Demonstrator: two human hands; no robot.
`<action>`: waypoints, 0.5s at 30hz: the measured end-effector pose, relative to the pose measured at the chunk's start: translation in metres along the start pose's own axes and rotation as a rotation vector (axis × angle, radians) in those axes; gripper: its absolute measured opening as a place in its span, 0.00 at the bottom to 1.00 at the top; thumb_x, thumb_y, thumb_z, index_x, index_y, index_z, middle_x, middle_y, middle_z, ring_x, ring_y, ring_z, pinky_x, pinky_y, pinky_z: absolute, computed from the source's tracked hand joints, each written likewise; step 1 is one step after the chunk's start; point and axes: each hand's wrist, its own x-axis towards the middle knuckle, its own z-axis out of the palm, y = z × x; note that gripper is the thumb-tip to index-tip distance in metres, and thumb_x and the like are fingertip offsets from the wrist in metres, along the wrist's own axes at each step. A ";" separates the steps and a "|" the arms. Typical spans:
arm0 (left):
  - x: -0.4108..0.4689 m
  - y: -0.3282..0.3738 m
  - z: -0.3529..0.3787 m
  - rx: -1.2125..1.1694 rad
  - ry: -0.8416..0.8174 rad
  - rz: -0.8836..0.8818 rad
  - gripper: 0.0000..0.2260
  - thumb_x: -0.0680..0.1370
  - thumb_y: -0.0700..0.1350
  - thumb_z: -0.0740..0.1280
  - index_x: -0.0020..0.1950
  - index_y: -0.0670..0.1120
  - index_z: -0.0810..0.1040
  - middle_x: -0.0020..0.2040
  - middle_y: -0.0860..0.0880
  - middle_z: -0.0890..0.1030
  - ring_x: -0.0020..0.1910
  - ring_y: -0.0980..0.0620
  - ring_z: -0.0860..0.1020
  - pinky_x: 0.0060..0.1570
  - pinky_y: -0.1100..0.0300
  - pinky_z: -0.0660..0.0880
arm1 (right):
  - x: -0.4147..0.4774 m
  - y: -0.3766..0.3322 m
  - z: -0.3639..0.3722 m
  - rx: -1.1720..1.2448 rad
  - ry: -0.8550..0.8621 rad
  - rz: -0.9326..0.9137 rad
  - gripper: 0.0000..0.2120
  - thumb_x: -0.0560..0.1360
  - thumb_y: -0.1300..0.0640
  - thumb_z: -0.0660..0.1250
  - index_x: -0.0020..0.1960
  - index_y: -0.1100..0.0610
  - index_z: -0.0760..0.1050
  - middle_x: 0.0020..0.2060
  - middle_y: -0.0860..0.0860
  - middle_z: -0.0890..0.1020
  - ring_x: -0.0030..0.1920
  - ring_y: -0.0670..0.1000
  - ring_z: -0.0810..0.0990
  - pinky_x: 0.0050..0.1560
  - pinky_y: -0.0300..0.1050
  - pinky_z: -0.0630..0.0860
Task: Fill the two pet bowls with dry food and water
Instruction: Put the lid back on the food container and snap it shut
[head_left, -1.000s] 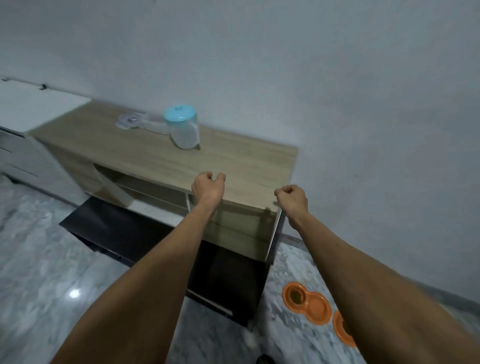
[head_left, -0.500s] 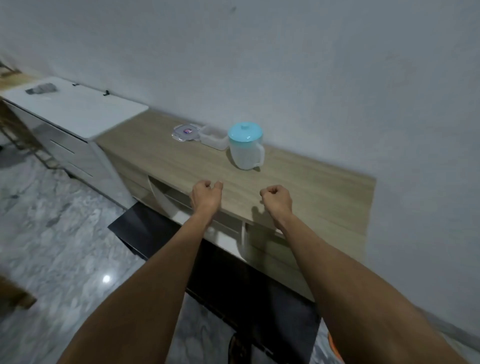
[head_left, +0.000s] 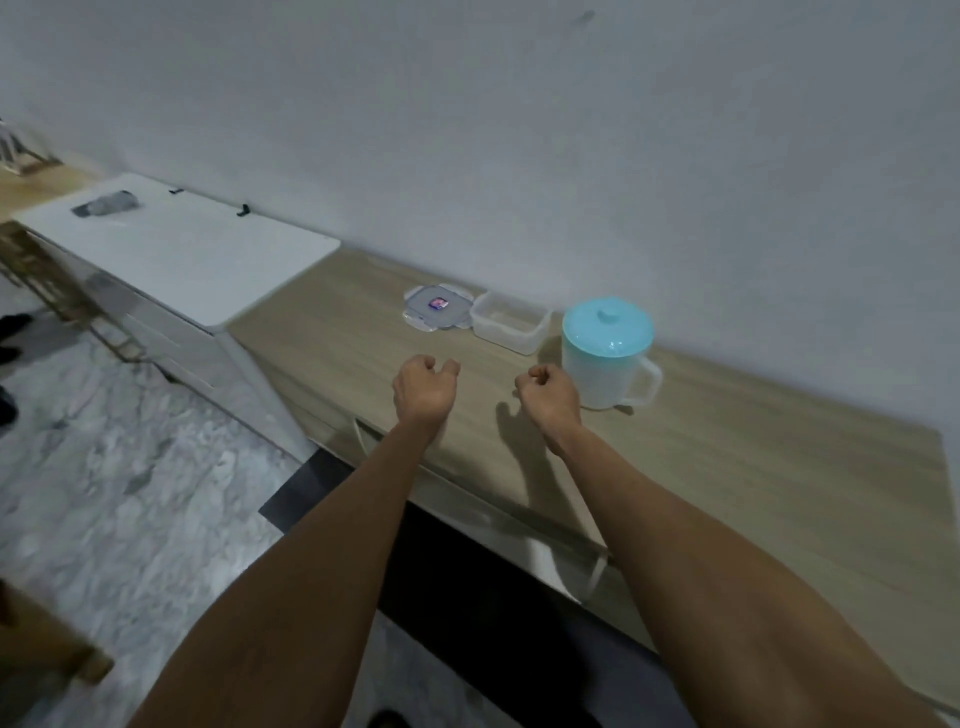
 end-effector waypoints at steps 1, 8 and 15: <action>0.017 -0.002 0.000 0.006 -0.012 0.005 0.21 0.75 0.51 0.69 0.63 0.38 0.78 0.60 0.41 0.80 0.62 0.41 0.76 0.62 0.52 0.73 | 0.005 -0.005 0.007 -0.017 0.012 -0.007 0.15 0.74 0.53 0.66 0.60 0.56 0.75 0.56 0.54 0.81 0.57 0.56 0.79 0.63 0.58 0.75; 0.150 0.001 -0.002 0.126 -0.171 0.122 0.22 0.73 0.54 0.66 0.51 0.34 0.78 0.53 0.33 0.79 0.54 0.35 0.77 0.50 0.50 0.74 | 0.059 -0.039 0.053 -0.092 0.214 -0.015 0.20 0.81 0.59 0.60 0.72 0.61 0.69 0.67 0.59 0.76 0.67 0.59 0.75 0.67 0.52 0.71; 0.254 0.001 0.004 0.228 -0.341 0.170 0.14 0.76 0.53 0.68 0.45 0.41 0.80 0.56 0.36 0.81 0.56 0.37 0.78 0.49 0.54 0.71 | 0.116 -0.050 0.074 -0.215 0.479 0.044 0.17 0.81 0.59 0.60 0.66 0.65 0.73 0.61 0.63 0.79 0.62 0.65 0.77 0.62 0.55 0.73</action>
